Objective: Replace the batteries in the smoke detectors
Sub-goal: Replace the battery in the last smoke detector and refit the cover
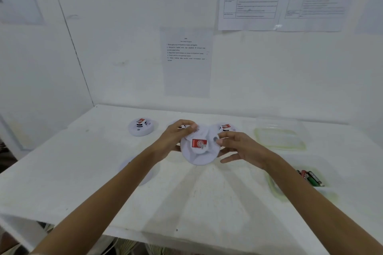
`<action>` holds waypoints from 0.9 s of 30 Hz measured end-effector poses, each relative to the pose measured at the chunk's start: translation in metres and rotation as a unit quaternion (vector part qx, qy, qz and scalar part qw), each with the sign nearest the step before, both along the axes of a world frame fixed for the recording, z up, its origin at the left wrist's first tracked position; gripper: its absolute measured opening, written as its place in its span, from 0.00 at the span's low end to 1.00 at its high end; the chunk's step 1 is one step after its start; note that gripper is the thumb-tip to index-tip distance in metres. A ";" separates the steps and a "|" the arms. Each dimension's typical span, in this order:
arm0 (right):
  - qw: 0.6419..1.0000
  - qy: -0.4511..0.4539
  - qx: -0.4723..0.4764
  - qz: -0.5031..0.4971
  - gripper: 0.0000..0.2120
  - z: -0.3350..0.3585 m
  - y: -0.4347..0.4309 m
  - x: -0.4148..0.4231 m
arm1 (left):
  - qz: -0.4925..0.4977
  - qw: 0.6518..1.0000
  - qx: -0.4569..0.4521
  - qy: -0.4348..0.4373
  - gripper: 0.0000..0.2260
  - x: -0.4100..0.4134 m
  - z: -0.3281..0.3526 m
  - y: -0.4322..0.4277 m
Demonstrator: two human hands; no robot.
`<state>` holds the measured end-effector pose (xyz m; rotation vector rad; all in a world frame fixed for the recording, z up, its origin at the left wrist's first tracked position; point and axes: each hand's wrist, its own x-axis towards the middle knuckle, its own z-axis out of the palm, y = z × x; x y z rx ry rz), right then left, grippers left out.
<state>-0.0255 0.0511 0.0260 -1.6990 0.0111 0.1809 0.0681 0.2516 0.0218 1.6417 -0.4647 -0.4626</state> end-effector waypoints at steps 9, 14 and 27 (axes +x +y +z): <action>0.999 0.019 0.037 -0.008 0.17 -0.007 0.017 -0.007 | 0.044 0.997 0.011 -0.070 0.13 -0.004 0.005 -0.013; 0.974 0.013 0.208 -0.085 0.17 -0.016 0.023 -0.005 | 0.015 0.999 -0.040 -0.025 0.28 -0.012 -0.002 -0.003; 0.983 -0.104 -0.114 -0.096 0.42 -0.015 0.028 -0.010 | -0.017 0.992 -0.016 -0.121 0.32 -0.021 -0.019 -0.005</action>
